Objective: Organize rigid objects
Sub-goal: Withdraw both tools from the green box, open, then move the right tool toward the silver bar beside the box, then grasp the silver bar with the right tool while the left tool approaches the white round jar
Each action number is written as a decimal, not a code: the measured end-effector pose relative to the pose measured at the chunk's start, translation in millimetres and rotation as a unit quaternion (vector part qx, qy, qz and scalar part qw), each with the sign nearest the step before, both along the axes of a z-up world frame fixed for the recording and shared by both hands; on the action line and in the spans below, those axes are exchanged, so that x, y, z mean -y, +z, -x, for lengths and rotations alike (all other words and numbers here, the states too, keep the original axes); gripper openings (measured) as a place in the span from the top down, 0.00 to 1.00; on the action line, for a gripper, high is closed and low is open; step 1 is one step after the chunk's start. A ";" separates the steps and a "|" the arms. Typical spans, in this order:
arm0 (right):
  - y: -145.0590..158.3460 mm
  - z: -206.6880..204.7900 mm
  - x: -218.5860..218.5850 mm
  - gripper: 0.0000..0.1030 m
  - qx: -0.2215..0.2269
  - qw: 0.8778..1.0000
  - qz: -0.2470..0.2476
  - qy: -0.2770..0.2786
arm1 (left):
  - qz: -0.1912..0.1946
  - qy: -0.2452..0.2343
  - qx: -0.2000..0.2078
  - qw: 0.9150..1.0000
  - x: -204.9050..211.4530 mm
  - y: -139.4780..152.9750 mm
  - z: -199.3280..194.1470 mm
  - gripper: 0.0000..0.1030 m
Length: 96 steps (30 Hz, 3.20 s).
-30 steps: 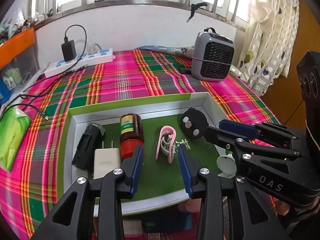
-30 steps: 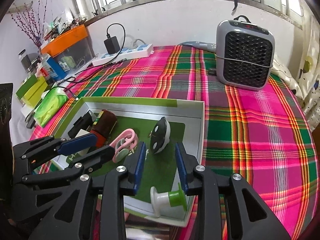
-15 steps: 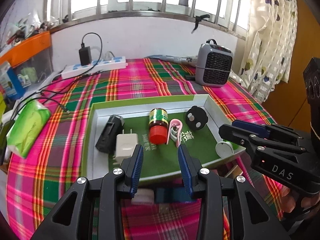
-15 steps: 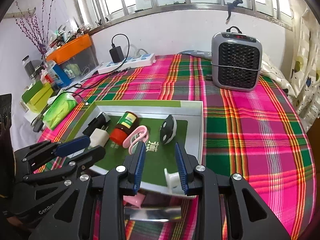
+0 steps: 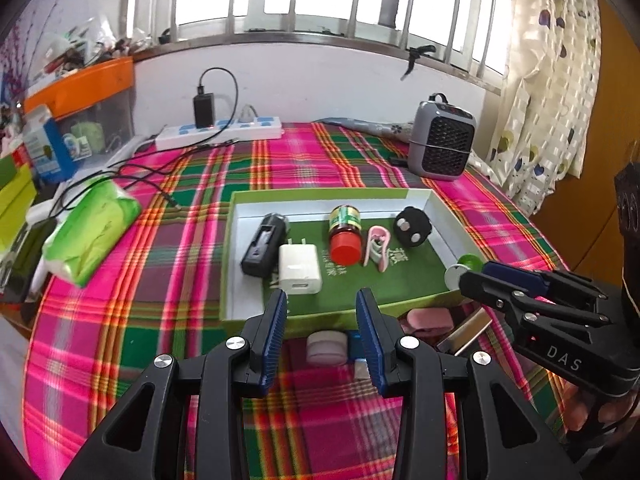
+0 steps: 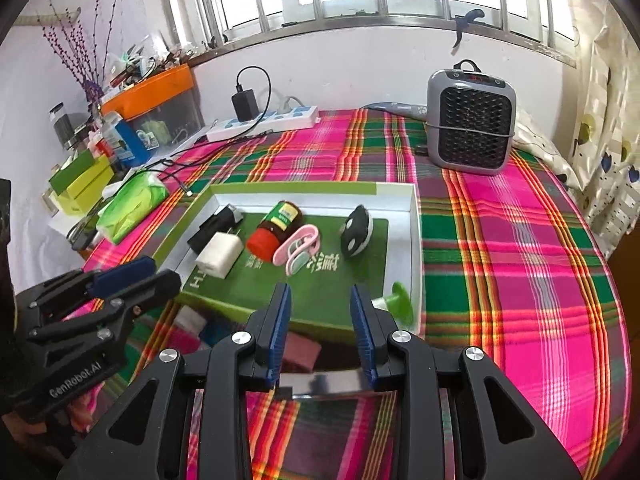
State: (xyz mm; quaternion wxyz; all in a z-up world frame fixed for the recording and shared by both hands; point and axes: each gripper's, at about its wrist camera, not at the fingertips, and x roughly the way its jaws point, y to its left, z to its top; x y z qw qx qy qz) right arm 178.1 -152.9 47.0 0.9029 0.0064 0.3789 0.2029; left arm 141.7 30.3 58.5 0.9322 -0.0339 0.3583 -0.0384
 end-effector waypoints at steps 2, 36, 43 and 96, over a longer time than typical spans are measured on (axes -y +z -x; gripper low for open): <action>-1.1 3.8 -1.5 0.68 -0.001 1.000 0.003 -0.002 | 0.004 0.003 0.001 1.000 -5.0 -0.6 3.5 0.66; -40.2 15.5 4.5 0.48 -0.076 0.982 0.007 -0.171 | 0.058 -0.011 -0.040 0.997 -52.3 -29.5 18.7 0.66; -41.3 9.7 0.6 0.47 -0.077 0.980 0.017 -0.181 | 0.060 -0.022 -0.046 0.997 -47.3 -30.2 15.6 0.66; -42.9 23.7 36.7 0.55 -0.045 0.988 0.085 -0.124 | 0.049 -0.031 -0.086 0.995 -5.6 -46.1 -22.3 0.62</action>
